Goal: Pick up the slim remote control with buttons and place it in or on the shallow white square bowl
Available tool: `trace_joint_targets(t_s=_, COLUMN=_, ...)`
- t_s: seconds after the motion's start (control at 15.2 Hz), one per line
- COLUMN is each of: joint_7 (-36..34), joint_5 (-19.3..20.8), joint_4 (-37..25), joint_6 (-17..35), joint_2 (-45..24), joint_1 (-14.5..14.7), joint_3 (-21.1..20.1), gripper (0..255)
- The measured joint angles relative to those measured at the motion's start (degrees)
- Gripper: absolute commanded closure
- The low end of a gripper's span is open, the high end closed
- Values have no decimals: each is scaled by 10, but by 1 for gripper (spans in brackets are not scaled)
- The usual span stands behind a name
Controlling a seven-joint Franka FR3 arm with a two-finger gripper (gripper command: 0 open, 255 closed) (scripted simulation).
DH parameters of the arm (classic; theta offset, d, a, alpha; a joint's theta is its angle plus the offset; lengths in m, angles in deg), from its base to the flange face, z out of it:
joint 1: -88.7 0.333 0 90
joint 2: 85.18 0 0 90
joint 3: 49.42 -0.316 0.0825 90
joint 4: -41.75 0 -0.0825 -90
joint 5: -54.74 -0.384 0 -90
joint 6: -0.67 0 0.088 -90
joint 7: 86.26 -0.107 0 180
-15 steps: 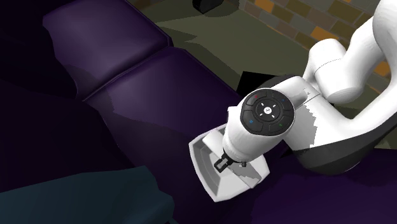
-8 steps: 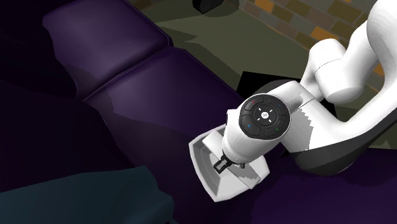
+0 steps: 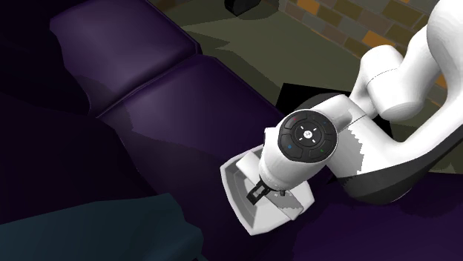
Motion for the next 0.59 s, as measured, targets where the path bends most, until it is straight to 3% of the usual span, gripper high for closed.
trace_joint_targets(t_s=0.33, joint_7=10, joint_5=-10, joint_4=-45, joint_6=-67, joint_2=27, joint_1=2, joint_3=12, gripper=0)
trace_joint_targets(t_s=0.59, joint_7=12, joint_5=-12, joint_4=-50, joint_6=-77, joint_2=31, joint_1=3, joint_3=14, gripper=0)
